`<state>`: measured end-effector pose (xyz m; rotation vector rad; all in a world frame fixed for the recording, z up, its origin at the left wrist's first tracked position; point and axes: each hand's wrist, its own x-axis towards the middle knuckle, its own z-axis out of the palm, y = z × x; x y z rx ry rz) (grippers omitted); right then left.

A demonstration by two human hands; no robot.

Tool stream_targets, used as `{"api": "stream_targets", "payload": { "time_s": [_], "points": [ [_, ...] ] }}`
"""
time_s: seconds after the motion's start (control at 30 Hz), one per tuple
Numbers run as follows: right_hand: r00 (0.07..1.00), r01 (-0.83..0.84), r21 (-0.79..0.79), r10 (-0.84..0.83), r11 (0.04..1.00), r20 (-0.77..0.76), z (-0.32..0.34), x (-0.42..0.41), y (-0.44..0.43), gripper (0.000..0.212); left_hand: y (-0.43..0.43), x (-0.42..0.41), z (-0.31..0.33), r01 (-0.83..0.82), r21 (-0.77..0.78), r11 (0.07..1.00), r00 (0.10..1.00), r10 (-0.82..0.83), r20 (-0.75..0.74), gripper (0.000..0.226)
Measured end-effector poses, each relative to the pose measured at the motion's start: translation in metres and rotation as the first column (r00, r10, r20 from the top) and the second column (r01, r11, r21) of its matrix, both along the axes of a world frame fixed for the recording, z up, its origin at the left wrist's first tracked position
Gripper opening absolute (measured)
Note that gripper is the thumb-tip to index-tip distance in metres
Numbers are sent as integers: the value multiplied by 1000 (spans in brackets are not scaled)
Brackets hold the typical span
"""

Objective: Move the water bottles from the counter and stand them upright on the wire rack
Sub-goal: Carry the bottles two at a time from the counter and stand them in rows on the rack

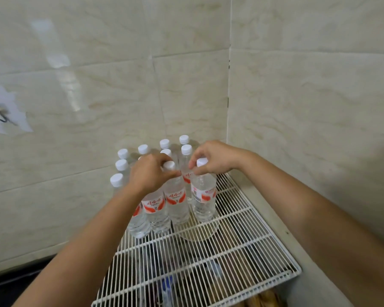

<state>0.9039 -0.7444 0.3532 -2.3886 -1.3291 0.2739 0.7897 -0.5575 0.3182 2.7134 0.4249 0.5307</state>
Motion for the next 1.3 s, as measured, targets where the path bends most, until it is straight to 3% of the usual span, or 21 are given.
{"api": "stream_targets", "payload": {
  "time_s": [0.13, 0.23, 0.3, 0.37, 0.43, 0.47, 0.57, 0.63, 0.8, 0.9, 1.07, 1.2, 1.3],
  "points": [
    [996, -20, 2, 20, 1000, -89, -9, 4, 1, 41, 2, -1, -7, -13, -14, 1000, 1000, 13, 14, 50],
    [998, 31, 7, -31, 999, -59, -12, 7, 2, 34, 2, -2, -9, -11, -43, 999, 1000, 12, 15, 50],
    [995, 85, -25, -83, 996, 56, -16, 4, 4, 43, 4, -2, -9, -16, -62, 998, 1000, 16, 13, 49],
    [948, 196, -97, -163, 976, 273, -19, -1, 8, 53, 4, -3, -9, -17, -74, 997, 1000, 18, 17, 49],
    [907, 252, -122, -190, 960, 376, -21, 0, 13, 45, 5, -3, -9, -12, -76, 997, 1000, 14, 21, 50],
    [921, 236, -115, -184, 965, 343, -21, 1, 14, 39, 5, -3, -9, -9, -76, 997, 1000, 11, 21, 49],
    [980, 151, -87, -137, 985, 147, -8, 2, 10, 48, 5, -4, -9, -11, -73, 997, 1000, 12, 19, 48],
    [991, 90, -101, -80, 991, 104, 0, -1, 10, 44, 5, -4, -9, -10, -59, 998, 1000, 11, 23, 47],
    [985, 101, -150, -77, 983, 155, 0, -4, 14, 38, 3, -3, -9, -18, -43, 999, 1000, 18, 12, 50],
    [990, 81, -76, -71, 994, 125, -2, -4, 18, 31, 3, -2, -9, -34, -52, 998, 999, 35, 28, 51],
    [991, 89, 47, -93, 995, 94, -9, 0, 23, 37, 4, 1, -13, -46, -106, 993, 997, 52, 55, 50],
    [987, 140, 153, -151, 978, 61, -26, -4, 19, 39, 1, -3, -15, -28, -23, 999, 997, 30, 72, 50],
    [981, 126, 175, -148, 976, 123, -34, -11, 18, 38, 0, -7, -16, -14, 40, 999, 997, 11, 74, 52]
  ]
}}
